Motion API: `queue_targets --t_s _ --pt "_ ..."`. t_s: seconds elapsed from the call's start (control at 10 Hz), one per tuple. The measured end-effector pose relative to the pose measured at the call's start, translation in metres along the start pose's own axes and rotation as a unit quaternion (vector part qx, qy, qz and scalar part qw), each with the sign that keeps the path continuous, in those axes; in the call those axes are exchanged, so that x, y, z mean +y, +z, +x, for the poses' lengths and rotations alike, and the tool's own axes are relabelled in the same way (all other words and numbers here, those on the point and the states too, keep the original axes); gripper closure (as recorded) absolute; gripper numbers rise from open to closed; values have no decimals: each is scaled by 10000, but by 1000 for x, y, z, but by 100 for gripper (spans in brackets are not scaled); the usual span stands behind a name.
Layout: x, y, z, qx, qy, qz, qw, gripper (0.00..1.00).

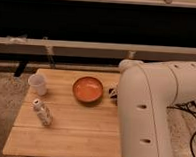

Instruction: Drag the pepper across the table

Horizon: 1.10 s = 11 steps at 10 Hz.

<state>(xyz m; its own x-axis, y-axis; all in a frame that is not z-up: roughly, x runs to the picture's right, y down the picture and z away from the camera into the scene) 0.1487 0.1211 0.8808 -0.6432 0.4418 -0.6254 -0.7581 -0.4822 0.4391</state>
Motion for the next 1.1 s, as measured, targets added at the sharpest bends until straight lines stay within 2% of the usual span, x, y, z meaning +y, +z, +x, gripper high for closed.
queue_targets --t_s 0.6,0.7,0.9,1.0,1.1 --pt "-1 10 -10 -69 59 48 9999 20" --pt "-1 11 -13 -90 74 59 9999 23" --pt "-3 13 -18 -151 105 80 9998 42" --pt "-3 14 -21 -187 115 93 9997 56" --pt "-4 15 -23 -207 121 103 9997 64"
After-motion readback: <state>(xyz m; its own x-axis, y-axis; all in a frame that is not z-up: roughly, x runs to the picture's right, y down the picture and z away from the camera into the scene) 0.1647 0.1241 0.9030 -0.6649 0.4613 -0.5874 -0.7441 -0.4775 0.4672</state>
